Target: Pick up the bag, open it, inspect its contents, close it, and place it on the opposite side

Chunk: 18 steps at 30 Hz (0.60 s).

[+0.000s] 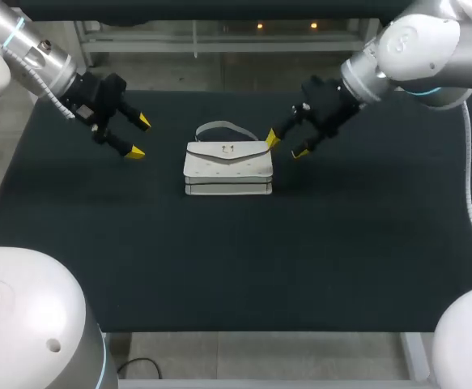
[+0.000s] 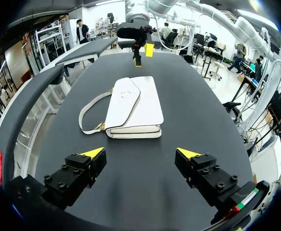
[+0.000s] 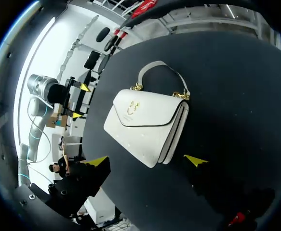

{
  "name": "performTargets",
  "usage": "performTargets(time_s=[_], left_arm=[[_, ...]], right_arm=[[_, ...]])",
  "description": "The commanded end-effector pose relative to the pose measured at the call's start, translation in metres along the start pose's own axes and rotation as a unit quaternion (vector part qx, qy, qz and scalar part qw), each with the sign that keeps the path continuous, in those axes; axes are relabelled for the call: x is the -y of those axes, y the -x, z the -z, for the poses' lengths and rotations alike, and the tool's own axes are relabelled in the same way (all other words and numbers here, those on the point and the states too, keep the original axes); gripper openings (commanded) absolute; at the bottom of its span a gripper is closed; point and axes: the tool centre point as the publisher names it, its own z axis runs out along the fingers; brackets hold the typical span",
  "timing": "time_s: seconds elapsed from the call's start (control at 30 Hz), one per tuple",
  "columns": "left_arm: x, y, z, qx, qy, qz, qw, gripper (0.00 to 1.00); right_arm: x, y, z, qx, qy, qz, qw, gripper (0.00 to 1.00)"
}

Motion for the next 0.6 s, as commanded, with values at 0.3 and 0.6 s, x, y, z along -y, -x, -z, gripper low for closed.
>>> performTargets(time_s=[0.3, 0.6], left_arm=[[-0.001, 0.0, -0.001, 0.001, -0.001, 0.0, 1.0, 1.0], [-0.001, 0.0, -0.001, 0.001, -0.001, 0.0, 1.0, 1.0]], right_arm=[[-0.003, -0.028, 0.003, 0.202, -0.07, 0.182, 0.96, 1.0], [0.005, -0.035, -0.003, 0.293, -0.071, 0.253, 0.919, 1.0]])
